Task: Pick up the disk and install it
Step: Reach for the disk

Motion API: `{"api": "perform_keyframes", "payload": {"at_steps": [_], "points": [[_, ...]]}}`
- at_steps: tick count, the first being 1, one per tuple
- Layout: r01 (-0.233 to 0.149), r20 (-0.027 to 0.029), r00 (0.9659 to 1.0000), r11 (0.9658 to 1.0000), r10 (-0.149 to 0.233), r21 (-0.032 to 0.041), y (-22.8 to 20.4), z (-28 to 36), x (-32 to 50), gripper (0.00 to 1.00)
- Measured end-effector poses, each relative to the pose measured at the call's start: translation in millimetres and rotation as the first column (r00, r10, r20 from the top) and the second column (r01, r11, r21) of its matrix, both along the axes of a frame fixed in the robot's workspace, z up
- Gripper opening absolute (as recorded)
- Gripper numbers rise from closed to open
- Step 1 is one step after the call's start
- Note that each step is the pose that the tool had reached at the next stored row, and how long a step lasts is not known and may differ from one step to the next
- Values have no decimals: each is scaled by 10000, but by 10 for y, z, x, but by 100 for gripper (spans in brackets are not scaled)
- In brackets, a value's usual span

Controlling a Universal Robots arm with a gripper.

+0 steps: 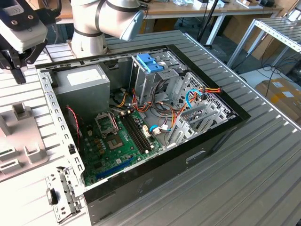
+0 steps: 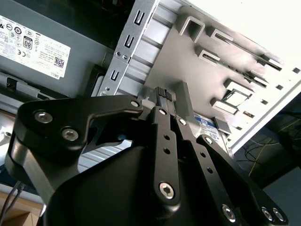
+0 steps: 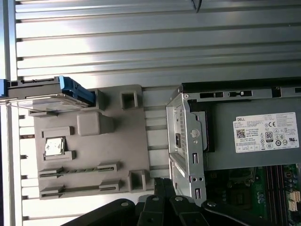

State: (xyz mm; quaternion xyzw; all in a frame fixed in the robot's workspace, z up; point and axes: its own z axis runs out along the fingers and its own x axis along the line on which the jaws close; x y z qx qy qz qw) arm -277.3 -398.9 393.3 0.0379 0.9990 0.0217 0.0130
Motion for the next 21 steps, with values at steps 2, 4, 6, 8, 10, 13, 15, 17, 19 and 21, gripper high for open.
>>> {"api": "perform_keyframes", "payload": {"at_steps": [2, 4, 6, 8, 10, 13, 15, 17, 19, 21], "points": [[0, 0, 10000, 10000, 0, 1, 0, 0, -26, 11], [0, 0, 10000, 10000, 0, 1, 0, 0, -44, 11], [0, 0, 10000, 10000, 0, 0, 0, 0, -62, 11], [0, 0, 10000, 10000, 0, 0, 0, 0, -78, 11], [0, 0, 10000, 10000, 0, 0, 0, 0, -97, 11], [1, 0, 10000, 10000, -1, 0, 0, 0, -119, 11], [0, 0, 10000, 10000, 0, 0, 0, 0, -133, 11], [0, 1, 10000, 10000, 0, 1, 0, -1, -164, 11], [0, 0, 10000, 10000, 0, 0, 0, 0, -185, 11], [0, 1, 10000, 10000, 0, 1, 0, -1, -206, 11]]}}
